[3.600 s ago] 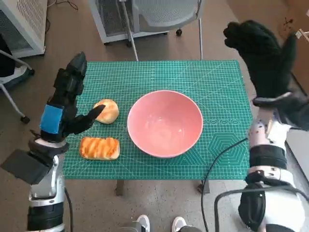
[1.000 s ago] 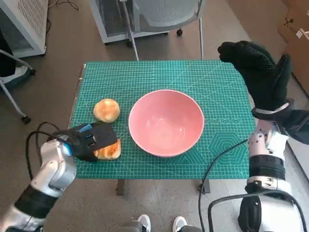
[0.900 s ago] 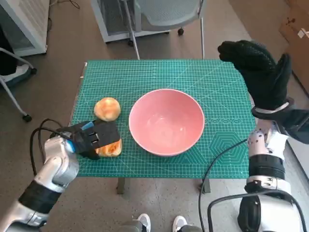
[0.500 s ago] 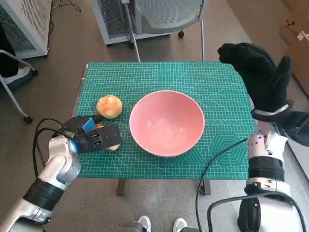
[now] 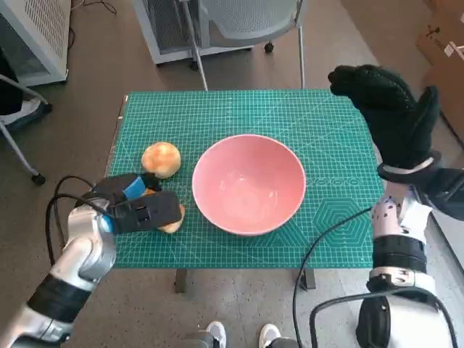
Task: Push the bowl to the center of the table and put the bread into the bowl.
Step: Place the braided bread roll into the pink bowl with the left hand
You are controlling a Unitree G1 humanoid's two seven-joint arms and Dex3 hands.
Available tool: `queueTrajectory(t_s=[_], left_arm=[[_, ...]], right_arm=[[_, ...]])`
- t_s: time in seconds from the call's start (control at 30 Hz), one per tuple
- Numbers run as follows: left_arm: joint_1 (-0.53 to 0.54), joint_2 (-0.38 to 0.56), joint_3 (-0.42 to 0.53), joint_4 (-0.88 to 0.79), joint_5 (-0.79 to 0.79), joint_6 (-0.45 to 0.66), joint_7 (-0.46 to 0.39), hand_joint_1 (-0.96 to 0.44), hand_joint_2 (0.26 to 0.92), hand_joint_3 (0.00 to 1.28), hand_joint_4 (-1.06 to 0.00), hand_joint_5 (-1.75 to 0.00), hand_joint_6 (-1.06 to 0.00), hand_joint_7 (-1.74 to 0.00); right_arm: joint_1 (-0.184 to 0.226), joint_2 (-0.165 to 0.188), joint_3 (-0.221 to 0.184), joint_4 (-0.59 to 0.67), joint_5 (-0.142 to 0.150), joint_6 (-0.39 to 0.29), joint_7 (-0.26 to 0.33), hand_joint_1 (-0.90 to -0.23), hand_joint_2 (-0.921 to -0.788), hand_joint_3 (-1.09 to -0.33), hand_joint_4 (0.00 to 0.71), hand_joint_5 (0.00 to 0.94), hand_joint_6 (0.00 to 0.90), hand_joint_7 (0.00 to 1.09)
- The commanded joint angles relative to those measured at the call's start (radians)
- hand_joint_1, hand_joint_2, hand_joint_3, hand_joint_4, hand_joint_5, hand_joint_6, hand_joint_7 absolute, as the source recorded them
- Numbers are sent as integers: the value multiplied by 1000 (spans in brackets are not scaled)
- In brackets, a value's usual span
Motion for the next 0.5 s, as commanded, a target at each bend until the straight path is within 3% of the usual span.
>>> queueTrajectory(t_s=[0.03,0.27,0.5], left_arm=[[59,41,94,-95,-91,-9,-72,2,903,63,-745,-1147,-656,-1100],[110,66,283,-242,-286,-36,-162,3,915,46,-725,-1171,-663,-1092],[119,73,384,-374,-373,-61,-158,3,919,51,-687,-1173,-666,-1129]], right_arm=[[32,15,2,0,8,2,13,-668,-921,-840,295,2,410,2],[28,16,3,2,1,-7,5,-680,-921,-890,295,1,403,0],[23,19,9,7,-8,-15,-4,-683,-921,-899,295,1,401,0]])
